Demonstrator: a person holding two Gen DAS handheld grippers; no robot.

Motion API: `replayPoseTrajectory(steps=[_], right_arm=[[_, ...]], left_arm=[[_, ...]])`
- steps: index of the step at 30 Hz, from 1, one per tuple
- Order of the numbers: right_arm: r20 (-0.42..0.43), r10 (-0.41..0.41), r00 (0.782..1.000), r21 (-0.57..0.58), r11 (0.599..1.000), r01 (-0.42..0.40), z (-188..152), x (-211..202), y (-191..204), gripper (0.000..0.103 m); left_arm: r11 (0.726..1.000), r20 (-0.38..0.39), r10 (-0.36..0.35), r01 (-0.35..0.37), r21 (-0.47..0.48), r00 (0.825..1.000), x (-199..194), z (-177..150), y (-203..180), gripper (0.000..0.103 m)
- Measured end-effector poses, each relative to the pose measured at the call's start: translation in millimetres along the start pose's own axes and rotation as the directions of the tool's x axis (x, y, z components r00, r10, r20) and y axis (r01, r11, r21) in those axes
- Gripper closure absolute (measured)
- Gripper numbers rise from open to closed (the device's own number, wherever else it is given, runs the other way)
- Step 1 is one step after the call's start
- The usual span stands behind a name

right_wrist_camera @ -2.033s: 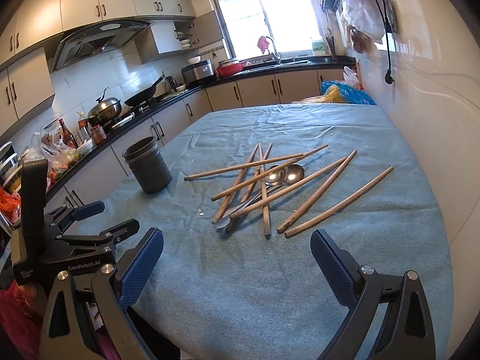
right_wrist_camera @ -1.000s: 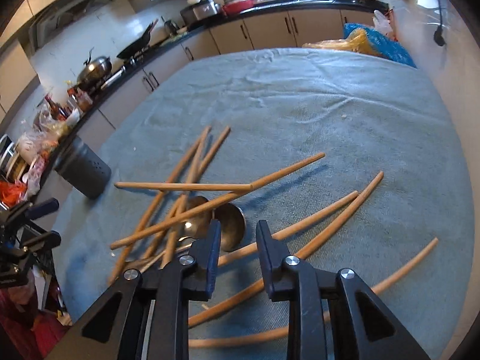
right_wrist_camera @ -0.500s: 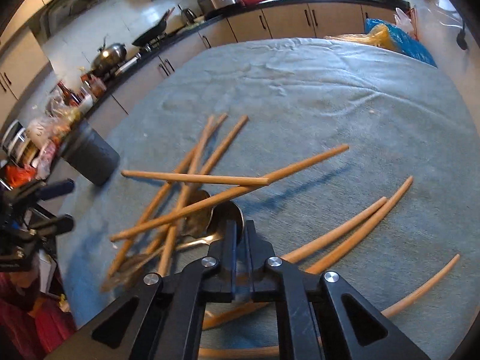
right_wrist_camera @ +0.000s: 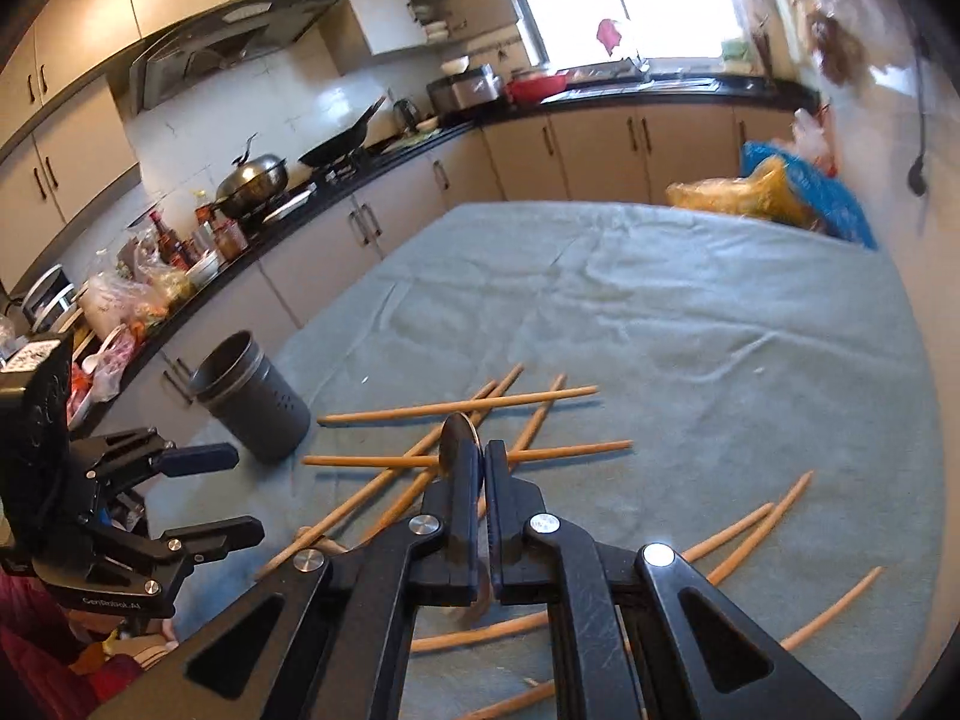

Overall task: Organize utensils
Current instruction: 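Grasp a metal spoon by its handle with the left tool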

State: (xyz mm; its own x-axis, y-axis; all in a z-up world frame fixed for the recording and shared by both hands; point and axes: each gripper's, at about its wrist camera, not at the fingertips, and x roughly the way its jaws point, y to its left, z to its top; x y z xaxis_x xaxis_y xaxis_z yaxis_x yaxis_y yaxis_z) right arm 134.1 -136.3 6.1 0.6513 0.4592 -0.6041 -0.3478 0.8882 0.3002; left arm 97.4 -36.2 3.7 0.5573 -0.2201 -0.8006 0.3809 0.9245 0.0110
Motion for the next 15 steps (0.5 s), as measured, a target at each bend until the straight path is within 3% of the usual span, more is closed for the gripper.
replayPoseTrajectory(steps=[7,11,13,15], right_arm=[[0.095,-0.056,0.994,0.058,0.997,0.051,-11,-56,-23,0.1],[0.153,-0.101,0.983,0.074,0.993,0.09,-23,-98,-34,0.1],[0.181,-0.113,0.977,0.087,0.991,0.098,-32,-122,-39,0.1],[0.201,-0.118,0.972,0.11,0.989,0.098,-43,-142,-44,0.1]], left_arm=[[0.993,-0.049,-0.112,0.114,0.033,0.992,13,21,-5,0.04],[0.975,-0.076,-0.202,0.208,0.083,0.976,28,32,-17,0.04],[0.954,-0.101,-0.264,0.275,0.119,0.959,37,36,-26,0.04],[0.942,-0.124,-0.274,0.292,0.168,0.954,50,38,-38,0.04]])
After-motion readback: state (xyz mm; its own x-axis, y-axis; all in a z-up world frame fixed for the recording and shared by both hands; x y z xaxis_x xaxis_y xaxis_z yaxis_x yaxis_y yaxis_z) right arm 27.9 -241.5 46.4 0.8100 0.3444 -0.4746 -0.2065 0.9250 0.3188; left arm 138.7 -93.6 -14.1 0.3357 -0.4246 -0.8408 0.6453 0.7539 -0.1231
